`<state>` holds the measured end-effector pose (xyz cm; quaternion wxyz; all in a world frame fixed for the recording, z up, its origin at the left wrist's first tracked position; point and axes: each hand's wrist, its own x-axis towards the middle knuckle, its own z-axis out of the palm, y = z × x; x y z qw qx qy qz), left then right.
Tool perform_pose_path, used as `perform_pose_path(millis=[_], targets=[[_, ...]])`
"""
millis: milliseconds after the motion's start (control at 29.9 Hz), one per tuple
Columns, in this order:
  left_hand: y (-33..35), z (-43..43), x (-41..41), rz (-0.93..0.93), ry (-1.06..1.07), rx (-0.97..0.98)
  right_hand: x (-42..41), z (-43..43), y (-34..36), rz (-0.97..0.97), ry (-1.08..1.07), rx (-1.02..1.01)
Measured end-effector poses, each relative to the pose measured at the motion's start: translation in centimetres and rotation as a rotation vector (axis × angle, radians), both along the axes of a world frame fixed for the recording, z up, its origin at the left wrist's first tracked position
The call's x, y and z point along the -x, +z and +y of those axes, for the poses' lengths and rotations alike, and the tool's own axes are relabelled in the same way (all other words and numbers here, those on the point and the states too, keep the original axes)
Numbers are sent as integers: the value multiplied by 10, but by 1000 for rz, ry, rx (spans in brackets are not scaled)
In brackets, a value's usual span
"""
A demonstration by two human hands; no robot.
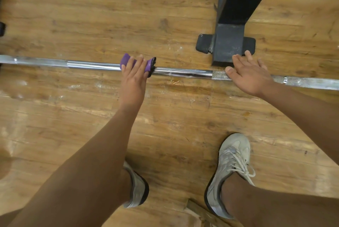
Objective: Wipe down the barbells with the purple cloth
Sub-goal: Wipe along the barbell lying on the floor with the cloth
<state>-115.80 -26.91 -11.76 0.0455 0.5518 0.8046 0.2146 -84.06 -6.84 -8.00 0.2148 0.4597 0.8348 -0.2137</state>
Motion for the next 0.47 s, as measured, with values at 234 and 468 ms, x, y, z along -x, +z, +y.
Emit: perform_pose_path(millis=[234,468], targets=[[-3,23,-37,7,-195,-12,1,2,3,-5,0,32],[5,22,-16,18,-129,28,0,1,1,2,8,30]])
